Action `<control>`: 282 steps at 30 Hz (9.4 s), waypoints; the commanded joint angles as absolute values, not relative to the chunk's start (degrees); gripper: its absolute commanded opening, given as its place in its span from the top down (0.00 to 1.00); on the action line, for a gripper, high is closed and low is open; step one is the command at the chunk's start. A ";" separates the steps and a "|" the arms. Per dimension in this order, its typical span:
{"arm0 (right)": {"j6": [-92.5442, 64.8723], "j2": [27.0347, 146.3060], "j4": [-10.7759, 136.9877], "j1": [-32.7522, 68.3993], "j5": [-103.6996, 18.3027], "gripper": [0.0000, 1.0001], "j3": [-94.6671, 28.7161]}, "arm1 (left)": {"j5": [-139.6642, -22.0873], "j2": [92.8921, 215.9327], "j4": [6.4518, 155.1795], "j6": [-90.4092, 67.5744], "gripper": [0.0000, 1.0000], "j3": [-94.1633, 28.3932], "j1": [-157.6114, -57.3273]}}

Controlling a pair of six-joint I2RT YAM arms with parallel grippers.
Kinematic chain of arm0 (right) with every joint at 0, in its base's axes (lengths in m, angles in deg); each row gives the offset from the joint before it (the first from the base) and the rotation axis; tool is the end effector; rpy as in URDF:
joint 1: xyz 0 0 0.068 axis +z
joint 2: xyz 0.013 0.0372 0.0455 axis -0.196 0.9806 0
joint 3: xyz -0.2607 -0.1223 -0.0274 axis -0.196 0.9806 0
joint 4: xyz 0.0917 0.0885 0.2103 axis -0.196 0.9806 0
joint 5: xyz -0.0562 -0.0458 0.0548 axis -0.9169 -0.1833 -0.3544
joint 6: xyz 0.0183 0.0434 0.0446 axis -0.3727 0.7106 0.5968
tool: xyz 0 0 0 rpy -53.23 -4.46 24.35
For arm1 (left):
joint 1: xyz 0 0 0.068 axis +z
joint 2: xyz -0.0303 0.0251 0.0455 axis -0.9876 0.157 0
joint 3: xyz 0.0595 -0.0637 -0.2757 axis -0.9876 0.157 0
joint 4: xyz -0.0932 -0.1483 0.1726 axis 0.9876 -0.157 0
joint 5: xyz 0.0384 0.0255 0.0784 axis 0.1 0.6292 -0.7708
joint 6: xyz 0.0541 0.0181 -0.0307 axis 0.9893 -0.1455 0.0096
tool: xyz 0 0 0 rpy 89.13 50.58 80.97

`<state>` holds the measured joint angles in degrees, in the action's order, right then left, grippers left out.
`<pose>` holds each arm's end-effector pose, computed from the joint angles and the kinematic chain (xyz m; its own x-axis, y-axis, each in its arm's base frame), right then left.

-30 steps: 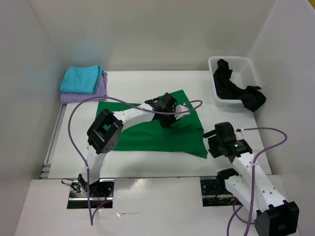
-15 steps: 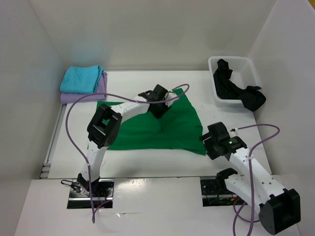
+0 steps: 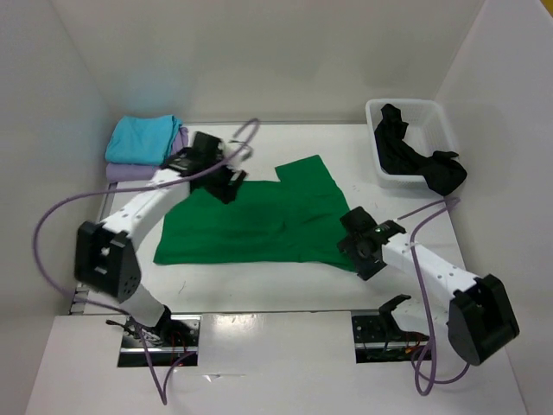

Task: Fold and stack the t-shirts
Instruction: Fold the flattened tshirt in 1/3 of the way, then grap the side of the flattened tshirt furthest away from the robot with both arms, then fold the other side of the tshirt into a rectangle

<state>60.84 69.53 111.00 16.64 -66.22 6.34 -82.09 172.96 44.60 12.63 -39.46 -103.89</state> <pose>0.1444 0.0609 0.1941 -0.5153 0.8035 -0.2982 0.7901 0.5802 0.1980 0.3259 -0.1446 0.2976 -0.5826 0.4792 -0.6564 0.6001 0.7983 0.0501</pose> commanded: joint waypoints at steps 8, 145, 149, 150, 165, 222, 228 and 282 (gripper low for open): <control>59.95 80.03 106.81 17.35 -69.24 0.19 5.13 | -94.31 156.09 36.78 22.83 0.17 -9.25 -75.90; 21.96 102.82 100.66 21.46 -60.53 1.00 -30.58 | -73.32 176.34 46.46 37.39 1.00 -29.02 -65.24; 30.82 92.88 100.04 26.56 -61.15 1.00 -20.82 | -76.11 170.60 47.59 41.90 1.00 -23.13 -62.78; 32.33 90.08 100.04 27.53 -61.15 1.00 -17.49 | -77.00 169.37 47.60 42.78 1.00 -22.16 -62.78; 50.01 73.89 110.32 35.37 -64.75 1.00 -5.68 | -82.99 160.84 51.64 43.58 1.00 -13.98 -61.72; 34.11 109.81 94.16 43.63 -64.32 0.32 -27.47 | -82.90 158.28 50.24 44.72 0.82 -8.88 -61.72; 32.70 111.15 92.22 43.63 -60.36 0.54 -28.01 | -82.90 158.28 50.24 44.72 0.82 -8.88 -61.72; 37.98 71.92 98.73 16.03 -59.83 0.30 -1.89 | -81.24 153.80 34.85 48.16 0.30 -20.12 -51.17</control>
